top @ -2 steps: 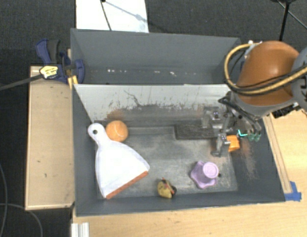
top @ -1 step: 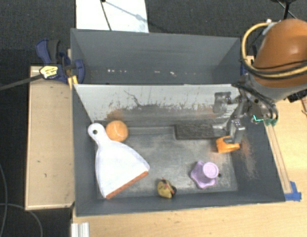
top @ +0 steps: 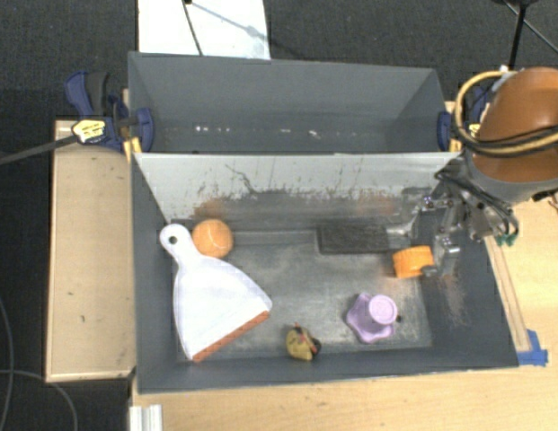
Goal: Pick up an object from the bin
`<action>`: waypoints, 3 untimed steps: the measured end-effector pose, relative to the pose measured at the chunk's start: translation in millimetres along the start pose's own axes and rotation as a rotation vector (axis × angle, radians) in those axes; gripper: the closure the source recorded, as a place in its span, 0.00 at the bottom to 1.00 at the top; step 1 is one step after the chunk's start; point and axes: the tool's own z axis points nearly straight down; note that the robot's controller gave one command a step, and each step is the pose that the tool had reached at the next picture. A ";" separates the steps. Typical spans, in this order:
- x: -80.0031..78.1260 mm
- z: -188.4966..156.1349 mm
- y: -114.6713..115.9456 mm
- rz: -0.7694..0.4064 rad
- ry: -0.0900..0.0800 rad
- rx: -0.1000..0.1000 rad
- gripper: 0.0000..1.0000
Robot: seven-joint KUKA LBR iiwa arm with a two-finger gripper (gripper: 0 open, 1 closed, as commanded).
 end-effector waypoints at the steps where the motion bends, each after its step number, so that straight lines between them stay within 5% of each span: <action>1: 15.6 30.6 -11.6 0.027 0.010 0.001 0.00; 2: 6.2 58.0 -20.0 -0.049 0.005 -0.004 0.00; 3: 5.3 76.0 -43.6 0.042 0.006 -0.001 1.00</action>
Offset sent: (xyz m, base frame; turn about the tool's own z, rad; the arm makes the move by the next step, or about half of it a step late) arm 0.0005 -0.0372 -0.0721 -0.0692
